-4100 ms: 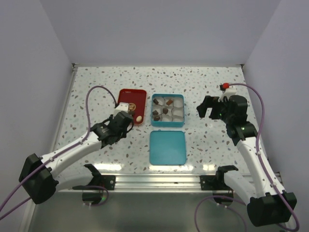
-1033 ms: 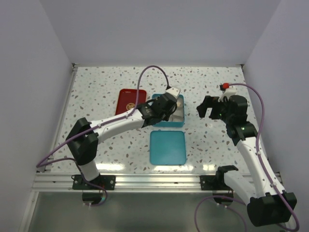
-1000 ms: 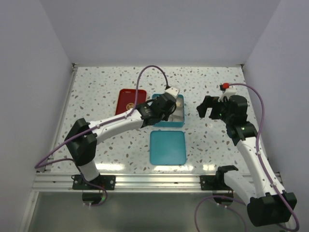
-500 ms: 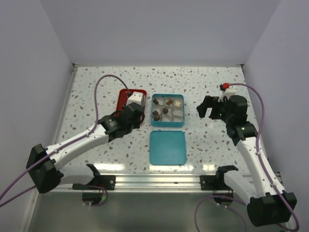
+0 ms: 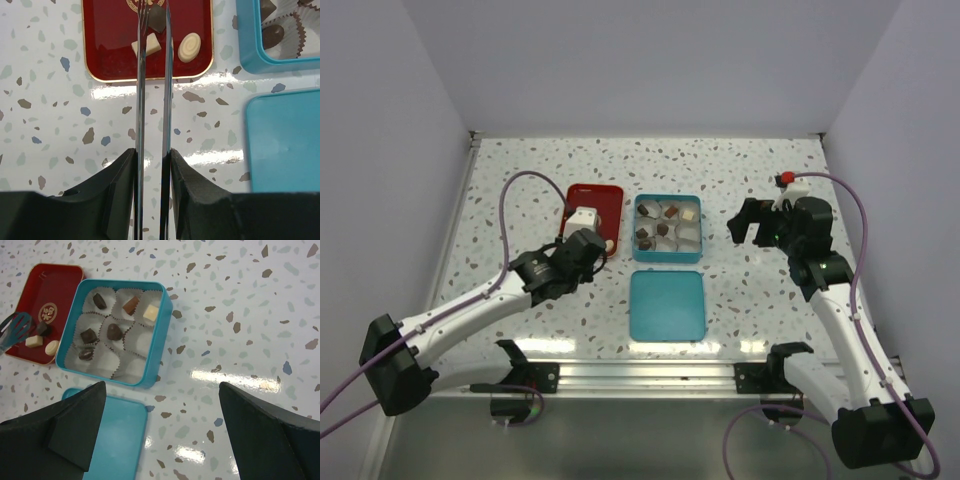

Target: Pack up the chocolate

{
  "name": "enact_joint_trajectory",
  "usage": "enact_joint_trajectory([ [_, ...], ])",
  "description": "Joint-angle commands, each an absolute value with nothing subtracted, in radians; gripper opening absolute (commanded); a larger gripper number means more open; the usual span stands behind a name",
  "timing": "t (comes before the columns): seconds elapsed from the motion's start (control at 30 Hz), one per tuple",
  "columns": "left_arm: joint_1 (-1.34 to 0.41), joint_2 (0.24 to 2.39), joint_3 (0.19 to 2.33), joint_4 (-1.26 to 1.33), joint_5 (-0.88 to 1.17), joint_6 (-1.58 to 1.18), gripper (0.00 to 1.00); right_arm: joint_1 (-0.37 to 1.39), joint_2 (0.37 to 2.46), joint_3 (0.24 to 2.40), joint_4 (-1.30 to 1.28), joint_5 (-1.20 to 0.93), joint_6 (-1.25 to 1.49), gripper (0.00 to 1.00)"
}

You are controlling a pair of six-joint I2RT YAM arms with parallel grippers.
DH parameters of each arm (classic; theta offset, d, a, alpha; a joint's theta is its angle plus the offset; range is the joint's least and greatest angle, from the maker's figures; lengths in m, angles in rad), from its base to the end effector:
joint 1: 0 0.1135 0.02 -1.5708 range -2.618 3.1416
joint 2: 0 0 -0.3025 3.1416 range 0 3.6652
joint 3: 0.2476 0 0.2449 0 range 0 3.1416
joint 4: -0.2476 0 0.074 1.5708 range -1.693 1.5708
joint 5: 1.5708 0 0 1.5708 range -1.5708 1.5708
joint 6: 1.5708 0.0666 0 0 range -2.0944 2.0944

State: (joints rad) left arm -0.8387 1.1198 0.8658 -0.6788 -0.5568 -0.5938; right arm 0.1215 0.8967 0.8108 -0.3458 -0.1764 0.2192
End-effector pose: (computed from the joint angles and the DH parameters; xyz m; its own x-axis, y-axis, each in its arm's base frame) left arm 0.1671 -0.1333 0.2793 -0.6806 0.0467 -0.7312 0.0486 0.9986 0.0186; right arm 0.1968 0.0358 0.3309 -0.4657 0.1588 -0.8706 -0.1806 0.9460 0.2692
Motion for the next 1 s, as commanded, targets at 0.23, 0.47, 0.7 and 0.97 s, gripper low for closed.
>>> enact_joint_trajectory([
  [0.23, -0.819, 1.154, 0.853, -0.647, -0.598, -0.604, 0.41, 0.12, 0.884, 0.815, -0.333, -0.201, 0.218, 0.99],
  [0.47, -0.793, 1.163, 0.847, -0.604, -0.58, -0.578, 0.41, 0.12, 0.884, 0.815, -0.333, -0.199, 0.216, 0.99],
  [0.7, -0.787, 1.193, 0.847, -0.563, -0.552, -0.549, 0.42, 0.12, 0.885, 0.816, -0.331, -0.199, 0.216, 0.99],
  [0.97, -0.787, 1.193, 0.842, -0.548, -0.538, -0.531, 0.44, 0.12, 0.89, 0.816, -0.33, -0.198, 0.216, 0.99],
])
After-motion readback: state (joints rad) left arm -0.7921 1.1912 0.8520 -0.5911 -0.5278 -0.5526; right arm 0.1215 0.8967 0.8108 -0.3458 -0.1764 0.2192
